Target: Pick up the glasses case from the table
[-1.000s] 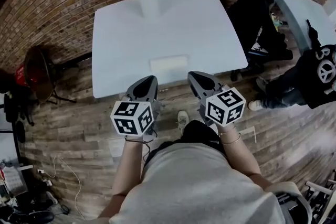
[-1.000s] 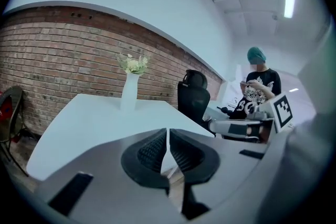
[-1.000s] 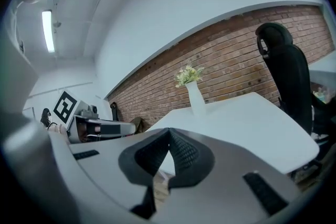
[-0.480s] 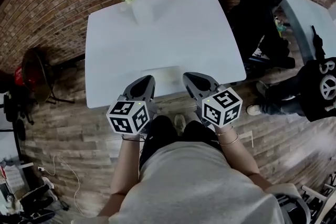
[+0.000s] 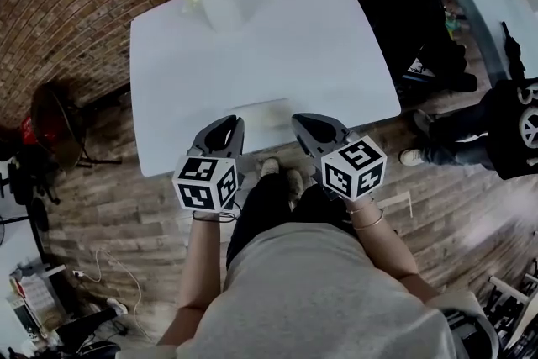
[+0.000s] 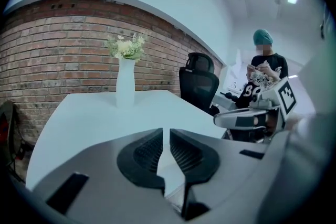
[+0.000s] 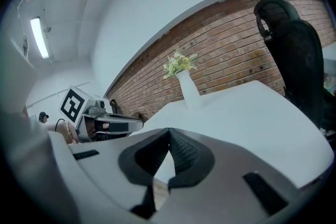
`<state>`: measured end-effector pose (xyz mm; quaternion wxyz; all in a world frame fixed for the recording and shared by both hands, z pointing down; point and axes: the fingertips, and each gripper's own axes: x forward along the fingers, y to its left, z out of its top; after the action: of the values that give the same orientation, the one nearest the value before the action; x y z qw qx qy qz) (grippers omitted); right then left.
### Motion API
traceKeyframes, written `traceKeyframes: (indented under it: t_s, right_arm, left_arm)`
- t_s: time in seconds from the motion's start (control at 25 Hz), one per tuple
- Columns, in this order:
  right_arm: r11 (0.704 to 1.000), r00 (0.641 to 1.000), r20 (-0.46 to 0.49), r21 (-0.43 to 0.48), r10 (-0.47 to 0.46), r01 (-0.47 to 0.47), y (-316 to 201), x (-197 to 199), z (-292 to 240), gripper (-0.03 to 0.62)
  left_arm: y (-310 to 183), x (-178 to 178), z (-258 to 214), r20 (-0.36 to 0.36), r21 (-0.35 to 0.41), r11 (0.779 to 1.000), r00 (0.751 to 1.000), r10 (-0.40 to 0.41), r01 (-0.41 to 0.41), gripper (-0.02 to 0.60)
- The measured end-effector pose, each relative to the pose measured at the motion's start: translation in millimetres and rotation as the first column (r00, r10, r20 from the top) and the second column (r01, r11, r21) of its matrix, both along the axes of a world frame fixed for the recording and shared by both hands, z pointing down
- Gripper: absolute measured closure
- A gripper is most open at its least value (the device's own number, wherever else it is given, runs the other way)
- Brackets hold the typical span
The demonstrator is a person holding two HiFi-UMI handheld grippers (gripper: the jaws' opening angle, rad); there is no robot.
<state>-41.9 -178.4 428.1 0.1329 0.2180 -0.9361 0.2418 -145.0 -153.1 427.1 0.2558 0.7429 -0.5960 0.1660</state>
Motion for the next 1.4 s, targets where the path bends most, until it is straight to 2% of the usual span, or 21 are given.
traceKeyframes:
  t_s: [0.16, 0.32, 0.44, 0.52, 0.6, 0.72, 0.84, 0.92, 1.04, 1.12, 1.4]
  right_arm:
    - [1.0, 0.999, -0.021, -0.012, 0.028, -0.029, -8.4, -9.7, 4.3, 0.595]
    - [0.998, 0.998, -0.037, -0.024, 0.052, -0.052, -13.2, -17.7, 6.6, 0.595]
    - [0.997, 0.997, -0.044, -0.039, 0.071, -0.073, -16.8, -19.3, 10.1, 0.595]
    - [0.995, 0.995, -0.05, -0.051, 0.083, -0.086, -17.3, -18.4, 13.5, 0.595]
    - [0.994, 0.995, -0.063, -0.062, 0.083, -0.086, -17.2, -19.4, 19.0, 0.595]
    - [0.993, 0.994, -0.076, -0.08, 0.077, -0.083, -15.1, -22.0, 28.2, 0.595]
    - [0.989, 0.992, -0.083, -0.104, 0.097, -0.106, -16.8, -20.4, 37.6, 0.595]
    - [0.985, 0.99, -0.088, -0.122, 0.112, -0.122, -18.1, -19.3, 44.7, 0.595]
    - [0.977, 0.988, -0.083, -0.162, 0.13, -0.142, -19.3, -17.1, 54.4, 0.595]
    - [0.973, 0.988, -0.078, -0.179, 0.136, -0.148, -20.9, -15.9, 58.0, 0.595]
    - [0.966, 0.984, -0.085, -0.199, 0.153, -0.168, -27.6, -10.4, 72.5, 0.595]
  left_arm:
    - [-6.0, -7.8, 8.0, 0.018, -0.025, 0.997, 0.997, 0.069, -0.069, 0.563]
    - [-10.5, -7.1, 17.8, 0.063, -0.04, 0.981, 0.98, 0.191, -0.189, 0.557]
    - [-15.3, -3.4, 27.2, 0.123, -0.059, 0.958, 0.951, 0.284, -0.279, 0.47]
    - [-16.8, 1.9, 34.9, 0.167, -0.076, 0.93, 0.915, 0.366, -0.359, 0.439]
    - [-17.1, 6.7, 45.1, 0.211, -0.11, 0.891, 0.866, 0.454, -0.44, 0.387]
    - [-16.4, 7.1, 63.4, 0.288, -0.19, 0.826, 0.774, 0.563, -0.53, 0.345]
    - [-19.7, 0.0, 84.3, 0.376, -0.284, 0.773, 0.676, 0.634, -0.567, 0.327]
    - [-22.2, -3.0, 96.3, 0.398, -0.333, 0.739, 0.624, 0.673, -0.585, 0.316]
    - [-25.9, -2.2, 108.0, 0.389, -0.37, 0.696, 0.577, 0.718, -0.616, 0.313]
    - [-28.1, -3.3, 116.4, 0.389, -0.398, 0.674, 0.551, 0.738, -0.623, 0.313]
    - [-29.2, 6.0, 135.2, 0.343, -0.47, 0.593, 0.484, 0.805, -0.654, 0.29]
